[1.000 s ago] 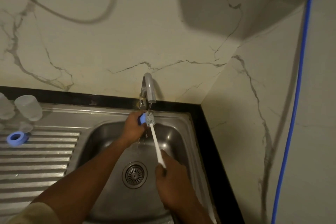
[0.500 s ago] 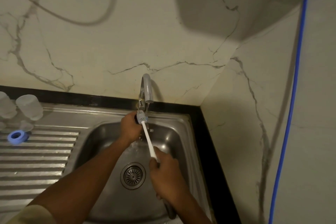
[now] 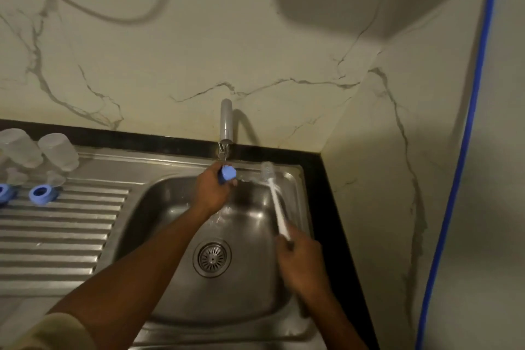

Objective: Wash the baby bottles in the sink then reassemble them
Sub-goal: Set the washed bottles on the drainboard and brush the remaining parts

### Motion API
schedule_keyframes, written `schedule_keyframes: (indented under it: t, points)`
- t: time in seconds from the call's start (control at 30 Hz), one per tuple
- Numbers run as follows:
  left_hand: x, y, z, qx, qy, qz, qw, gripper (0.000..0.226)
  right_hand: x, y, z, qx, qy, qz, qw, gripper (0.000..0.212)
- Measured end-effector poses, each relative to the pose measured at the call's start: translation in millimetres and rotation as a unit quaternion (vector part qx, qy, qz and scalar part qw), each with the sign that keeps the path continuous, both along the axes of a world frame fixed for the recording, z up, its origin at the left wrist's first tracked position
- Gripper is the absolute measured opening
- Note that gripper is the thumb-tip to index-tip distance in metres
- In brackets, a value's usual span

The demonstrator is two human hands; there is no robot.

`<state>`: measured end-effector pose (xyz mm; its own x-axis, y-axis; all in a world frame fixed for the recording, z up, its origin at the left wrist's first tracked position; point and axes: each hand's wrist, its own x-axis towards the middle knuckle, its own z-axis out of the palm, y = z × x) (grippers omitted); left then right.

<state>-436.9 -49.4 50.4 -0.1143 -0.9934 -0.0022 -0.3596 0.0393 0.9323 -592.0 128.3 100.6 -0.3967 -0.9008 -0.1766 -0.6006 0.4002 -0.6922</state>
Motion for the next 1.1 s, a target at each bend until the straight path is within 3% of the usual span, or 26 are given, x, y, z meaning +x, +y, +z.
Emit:
schedule_keyframes:
  t: [0.13,0.23,0.3,0.43,0.5,0.6,0.63,0.77,0.83,0.9,0.97,1.03,1.1]
  points:
    - [3.7,0.3,0.6,0.018,0.035,0.026,0.999,0.047,-59.5,27.1,-42.2,0.018,0.087,-0.058,0.994,0.055]
    - [-0.6,-0.6,-1.4,0.025,0.055,0.025,0.998,0.034,-91.5,37.5,-76.0,0.03,0.154,-0.081,0.984,0.051]
    - [-3.7,0.0,2.0,0.048,0.083,0.008,0.995,0.028,-107.1,34.5,-93.9,0.03,0.246,-0.074,0.966,0.045]
    - [-5.5,-7.3,-2.1,0.144,0.148,0.018,0.978,0.056,-116.0,32.5,-113.8,0.044,0.35,-0.081,0.932,0.047]
    - [-3.8,-10.2,-3.9,0.174,0.19,0.036,0.966,0.052,-114.2,34.6,-116.3,0.034,0.363,-0.082,0.927,0.048]
    - [-1.4,-7.7,-1.7,0.205,0.245,0.037,0.947,0.02,-108.9,39.8,-114.4,0.004,0.345,-0.084,0.935,0.052]
    - [-2.6,-5.8,-1.9,0.191,0.229,0.019,0.954,0.02,-106.5,42.3,-111.8,-0.01,0.323,-0.092,0.942,0.053]
    - [-7.5,-0.1,-10.7,0.038,0.006,-0.059,0.998,0.047,-86.2,45.4,-96.9,-0.103,0.286,-0.098,0.948,0.05]
    - [-5.9,-2.1,-15.0,-0.003,-0.001,-0.055,0.998,0.051,-65.9,38.1,-81.1,-0.132,0.259,-0.07,0.954,0.046]
    - [-2.4,-4.5,-17.0,0.005,0.075,-0.054,0.996,0.044,-40.7,21.8,-63.9,-0.122,0.199,-0.042,0.971,0.045]
    - [0.7,-7.8,-14.5,0.073,0.205,-0.005,0.976,0.028,-16.3,-0.8,-53.2,-0.126,0.145,-0.012,0.981,0.047]
    - [7.8,-18.0,-14.2,0.189,0.31,0.032,0.931,0.023,9.0,-31.3,-54.9,-0.136,0.087,0.01,0.987,0.049]
    - [16.5,-27.6,-15.6,0.301,0.422,0.039,0.854,0.026,35.8,-63.8,-58.5,-0.132,0.025,0.015,0.991,0.054]
